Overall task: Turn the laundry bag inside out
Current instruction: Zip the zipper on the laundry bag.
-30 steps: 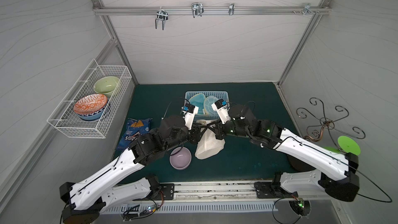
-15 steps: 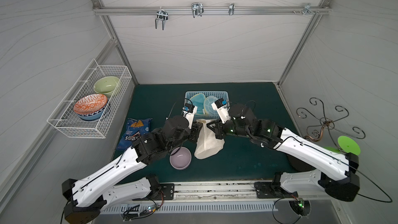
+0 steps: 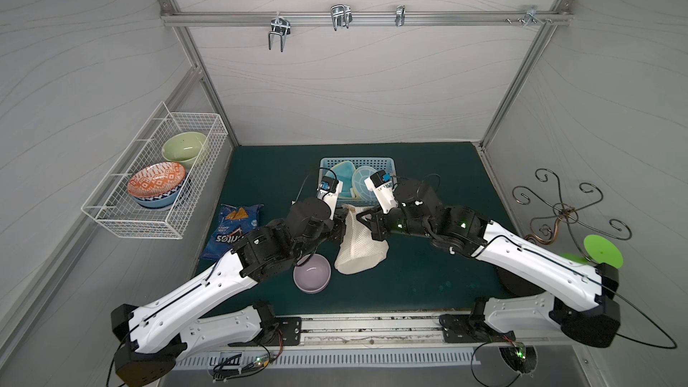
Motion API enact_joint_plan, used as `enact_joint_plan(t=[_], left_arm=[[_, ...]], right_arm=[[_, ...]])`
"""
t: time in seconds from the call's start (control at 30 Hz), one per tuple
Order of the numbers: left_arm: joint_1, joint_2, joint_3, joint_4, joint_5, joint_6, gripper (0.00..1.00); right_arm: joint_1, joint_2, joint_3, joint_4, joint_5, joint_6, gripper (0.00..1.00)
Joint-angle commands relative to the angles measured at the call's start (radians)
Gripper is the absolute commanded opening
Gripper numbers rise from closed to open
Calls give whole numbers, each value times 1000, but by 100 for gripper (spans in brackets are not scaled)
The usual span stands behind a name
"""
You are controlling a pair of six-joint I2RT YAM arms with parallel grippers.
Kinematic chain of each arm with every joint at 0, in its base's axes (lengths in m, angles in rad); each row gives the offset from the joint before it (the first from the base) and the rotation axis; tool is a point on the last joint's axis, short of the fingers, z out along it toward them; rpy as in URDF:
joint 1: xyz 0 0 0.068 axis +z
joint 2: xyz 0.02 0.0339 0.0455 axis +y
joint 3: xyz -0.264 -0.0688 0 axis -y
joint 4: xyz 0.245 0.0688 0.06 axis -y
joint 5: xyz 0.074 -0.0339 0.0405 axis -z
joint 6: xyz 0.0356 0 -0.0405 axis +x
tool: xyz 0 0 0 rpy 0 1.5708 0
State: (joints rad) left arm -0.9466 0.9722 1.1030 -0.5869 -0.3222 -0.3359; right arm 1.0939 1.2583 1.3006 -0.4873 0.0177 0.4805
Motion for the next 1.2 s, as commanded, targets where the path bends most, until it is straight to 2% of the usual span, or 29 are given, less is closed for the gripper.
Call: enact_joint_plan(t=[0.0, 0.07, 0.2, 0.3, 0.37, 0.5, 0.6, 0.77, 0.8, 0.93, 1.07, 1.17], left_arm=[[0, -21, 41, 26, -29, 14, 11], [0, -19, 43, 21, -17, 14, 10], [0, -11, 34, 25, 31, 6, 20], [-1, -9, 32, 25, 23, 1, 29], [-1, -11, 32, 25, 33, 3, 30], [-1, -3, 37, 2, 49, -5, 26], [0, -1, 22, 0, 37, -16, 19], [-1, 8, 21, -6, 35, -24, 26], [-1, 8, 21, -2, 39, -25, 25], [-1, 14, 23, 8, 57, -32, 1], [-1, 13, 33, -16, 6, -56, 0], [30, -7, 53, -63, -37, -70, 0]], right_arm=[[8, -4, 13, 18, -4, 4, 0], [7, -1, 16, 18, -7, 3, 0], [8, 0, 17, 27, -16, 5, 0], [7, -2, 23, 29, -19, 7, 0], [8, -2, 22, 27, -19, 6, 0], [8, -4, 25, 24, -15, 4, 0], [8, -8, 26, 28, -24, 4, 0], [8, -13, 29, 36, -34, 9, 0], [7, -13, 29, 36, -39, 11, 0], [8, -23, 18, 50, -40, 23, 0], [5, -42, 12, 43, -35, 20, 0], [-23, -94, -54, 77, -79, 22, 0]])
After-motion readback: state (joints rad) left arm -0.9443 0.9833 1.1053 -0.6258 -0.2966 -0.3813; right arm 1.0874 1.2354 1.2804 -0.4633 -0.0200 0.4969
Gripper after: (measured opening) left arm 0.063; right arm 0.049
